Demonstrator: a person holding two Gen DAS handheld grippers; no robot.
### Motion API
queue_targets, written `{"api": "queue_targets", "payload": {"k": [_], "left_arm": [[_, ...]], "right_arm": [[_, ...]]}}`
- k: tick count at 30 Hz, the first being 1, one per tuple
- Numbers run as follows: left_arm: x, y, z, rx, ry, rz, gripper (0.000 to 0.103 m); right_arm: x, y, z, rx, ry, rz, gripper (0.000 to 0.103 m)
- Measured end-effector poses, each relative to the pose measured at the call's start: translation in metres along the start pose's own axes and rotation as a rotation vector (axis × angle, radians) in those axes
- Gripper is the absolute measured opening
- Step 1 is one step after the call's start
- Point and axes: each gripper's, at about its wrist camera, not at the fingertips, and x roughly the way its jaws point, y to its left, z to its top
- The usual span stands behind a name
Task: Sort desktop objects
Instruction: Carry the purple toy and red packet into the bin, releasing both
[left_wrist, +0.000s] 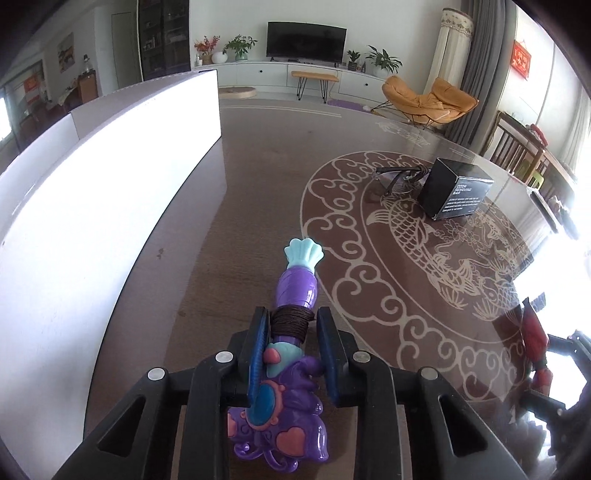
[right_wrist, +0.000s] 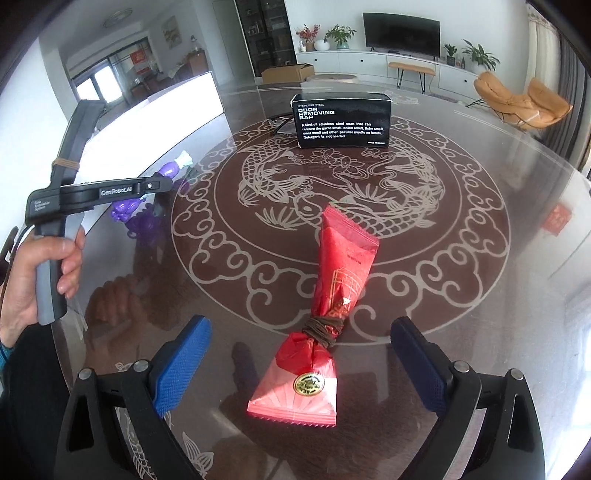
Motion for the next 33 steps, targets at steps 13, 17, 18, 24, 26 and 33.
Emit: {"api": "queue_targets", "payload": {"k": [13,17,18,24,26,33], "left_arm": [[-0.143,0.044,0.003,-0.084,-0.27,-0.088,0.026],[-0.176,0.106,0.012,-0.162,-0.305,-0.011,0.026],[-0.18,0.125,0.013,-0.183,-0.305,0.028,0.026],[-0.168,0.237,0.001,-0.321,-0.203,0.196,0.026],[-0.156,0.26,-0.006,-0.359,-0.153,0.223,0.026],[-0.127,0.269,-0.028,-0.405,-0.051,0.253,0.029]], "right_arm": [[-0.033,0.047,0.052,-0.058,-0.06,-0.033,0.017],[-0.047,0.106,0.11,-0.136,-0.141,0.074,0.017],[-0.048,0.125,0.125,-0.155,-0.16,0.105,0.017],[-0.032,0.264,0.192,-0.272,-0.209,0.348,0.017],[-0.015,0.308,0.202,-0.305,-0.201,0.416,0.017],[0.061,0.38,0.199,-0.335,-0.1,0.482,0.066]]}}
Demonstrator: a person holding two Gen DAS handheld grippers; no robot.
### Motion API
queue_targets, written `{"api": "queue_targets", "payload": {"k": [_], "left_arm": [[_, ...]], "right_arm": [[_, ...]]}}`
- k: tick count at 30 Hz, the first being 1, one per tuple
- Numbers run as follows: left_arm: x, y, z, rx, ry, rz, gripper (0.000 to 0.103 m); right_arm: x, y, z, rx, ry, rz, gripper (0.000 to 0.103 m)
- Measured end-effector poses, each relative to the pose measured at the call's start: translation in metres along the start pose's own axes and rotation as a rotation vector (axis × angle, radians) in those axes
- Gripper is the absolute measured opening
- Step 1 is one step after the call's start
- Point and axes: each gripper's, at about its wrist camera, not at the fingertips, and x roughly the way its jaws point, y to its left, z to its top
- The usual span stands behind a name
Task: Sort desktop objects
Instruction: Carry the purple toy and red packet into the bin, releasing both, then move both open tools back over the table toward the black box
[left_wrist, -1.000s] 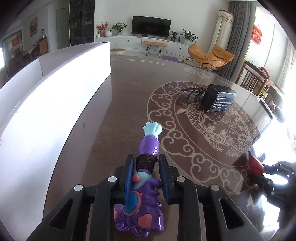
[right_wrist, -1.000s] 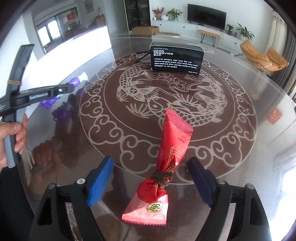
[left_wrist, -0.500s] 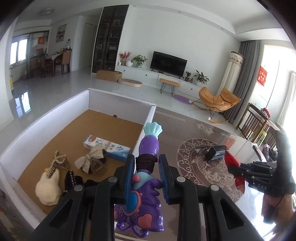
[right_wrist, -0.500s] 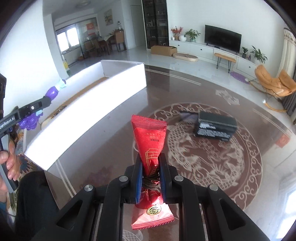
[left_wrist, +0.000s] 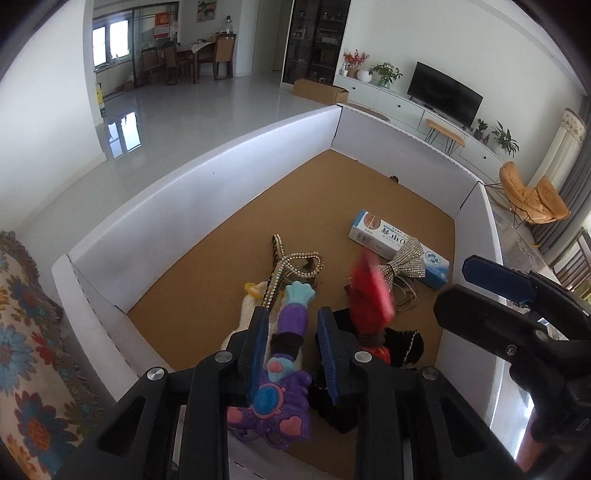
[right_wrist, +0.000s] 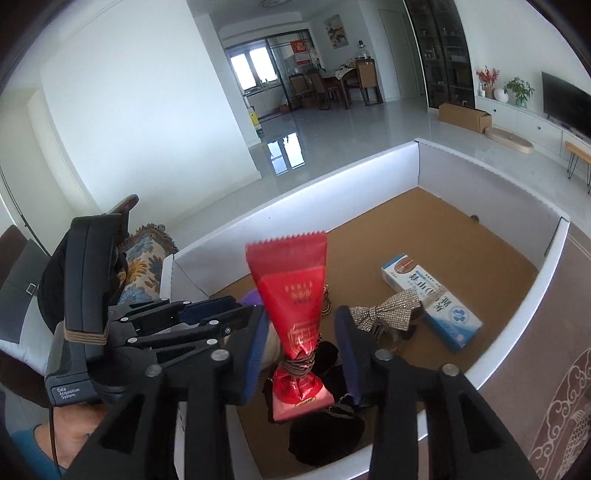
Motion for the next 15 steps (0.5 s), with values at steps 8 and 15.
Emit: {"api": "queue_targets", "payload": {"k": [8,15], "left_arm": [[-0.058,-0.054,-0.04,0.081,-0.182,-0.103,0.077],[-0.066,-0.177,-0.087,0.274,-0.139,-0.298,0.1]], "right_arm": [[-0.086,-0.053,-0.076,-0.026,-0.176,-0.131,0.089],[-0.174,-0.149,-0.2,0.188,-0.144,-0.396,0.09]]}}
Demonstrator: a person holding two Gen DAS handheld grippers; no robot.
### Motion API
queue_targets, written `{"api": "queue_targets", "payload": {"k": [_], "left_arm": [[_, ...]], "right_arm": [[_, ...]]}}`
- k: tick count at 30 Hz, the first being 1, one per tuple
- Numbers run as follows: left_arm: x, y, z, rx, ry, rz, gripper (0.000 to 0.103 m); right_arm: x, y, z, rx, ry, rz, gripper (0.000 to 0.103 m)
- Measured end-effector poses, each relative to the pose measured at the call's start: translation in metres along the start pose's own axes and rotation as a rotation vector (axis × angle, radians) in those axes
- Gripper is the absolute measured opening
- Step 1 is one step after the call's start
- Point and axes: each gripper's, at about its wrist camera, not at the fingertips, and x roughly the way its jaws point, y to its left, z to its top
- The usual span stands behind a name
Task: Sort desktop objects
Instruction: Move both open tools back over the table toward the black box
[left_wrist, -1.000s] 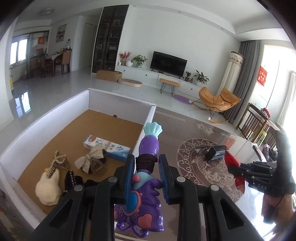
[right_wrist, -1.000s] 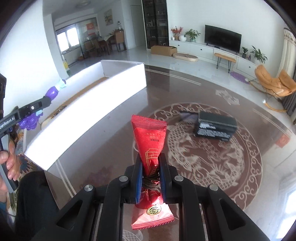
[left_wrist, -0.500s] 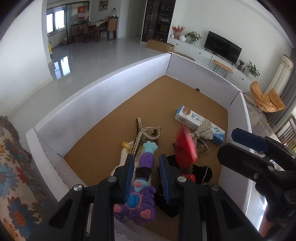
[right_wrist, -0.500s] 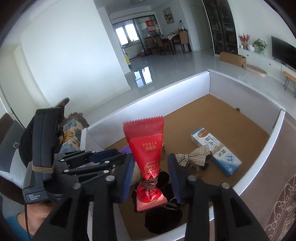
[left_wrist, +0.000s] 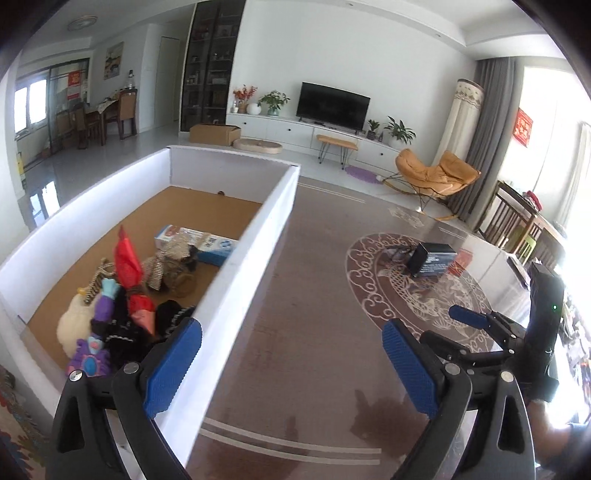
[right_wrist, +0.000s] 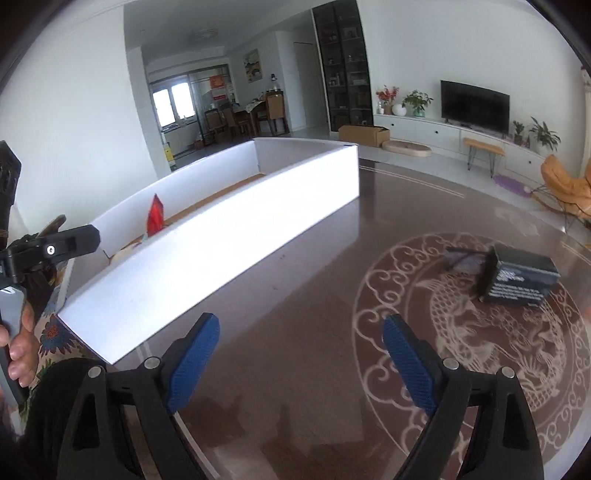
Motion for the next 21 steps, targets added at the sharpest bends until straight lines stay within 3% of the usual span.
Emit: {"api": "queue_targets", "payload": {"k": [3,6,13,21], "left_arm": [[0.041,-0.043,-0.012,0.046,0.081,-0.002,0.1],[0.079,-0.073,-0.024,0.073,0.148,0.013,0.1],[0.105,-0.104,-0.044,0.178,0.178,0.087,0.1],[0.109,-0.105,-0.048,0.211,0.174,0.108,0.1]], "right_arm": [[-0.013,-0.051,-0.022,0.074,0.038,-0.128,0.09],[-0.022,-0.087,-0.033,0.133,0.069,-0.181,0.09],[-0.029,-0.114,-0.045,0.167,0.081,-0.179,0.09],[-0.009,-0.138,-0.007,0.17,0.038,-0.204,0.09]]}}
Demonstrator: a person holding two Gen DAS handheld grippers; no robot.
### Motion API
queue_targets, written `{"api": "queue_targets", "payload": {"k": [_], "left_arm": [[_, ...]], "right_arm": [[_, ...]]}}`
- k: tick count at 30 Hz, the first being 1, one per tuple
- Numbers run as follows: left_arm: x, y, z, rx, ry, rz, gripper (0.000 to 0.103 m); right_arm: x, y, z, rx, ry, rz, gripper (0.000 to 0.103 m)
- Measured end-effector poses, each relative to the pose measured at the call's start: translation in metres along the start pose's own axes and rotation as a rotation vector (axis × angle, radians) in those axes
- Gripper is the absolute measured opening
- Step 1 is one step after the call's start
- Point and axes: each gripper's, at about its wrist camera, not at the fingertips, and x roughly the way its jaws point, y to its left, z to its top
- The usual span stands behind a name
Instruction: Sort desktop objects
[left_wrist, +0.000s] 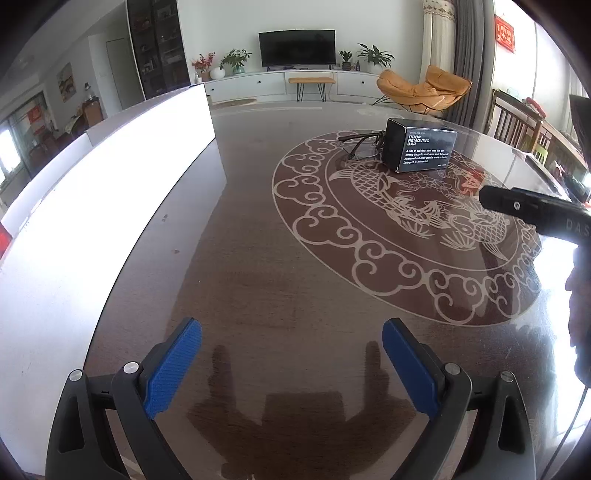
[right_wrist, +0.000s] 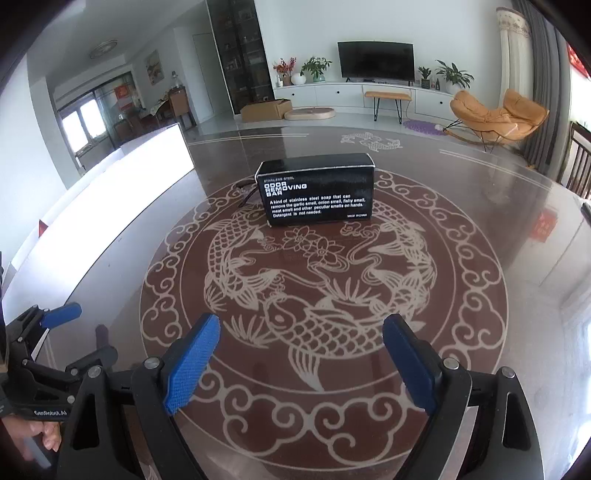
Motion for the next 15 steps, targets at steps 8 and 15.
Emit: {"api": "queue_targets", "payload": {"k": [8,15], "left_arm": [[0.001,0.012,-0.002,-0.042,0.003,0.012,0.1],[0.005,0.031,-0.003,-0.139,0.018,-0.027,0.1]], "right_arm": [[0.041,-0.039,0.098,0.166,-0.042,-0.058,0.09],[0.086,-0.065,0.122,0.332,0.025,0.104,0.09]]}}
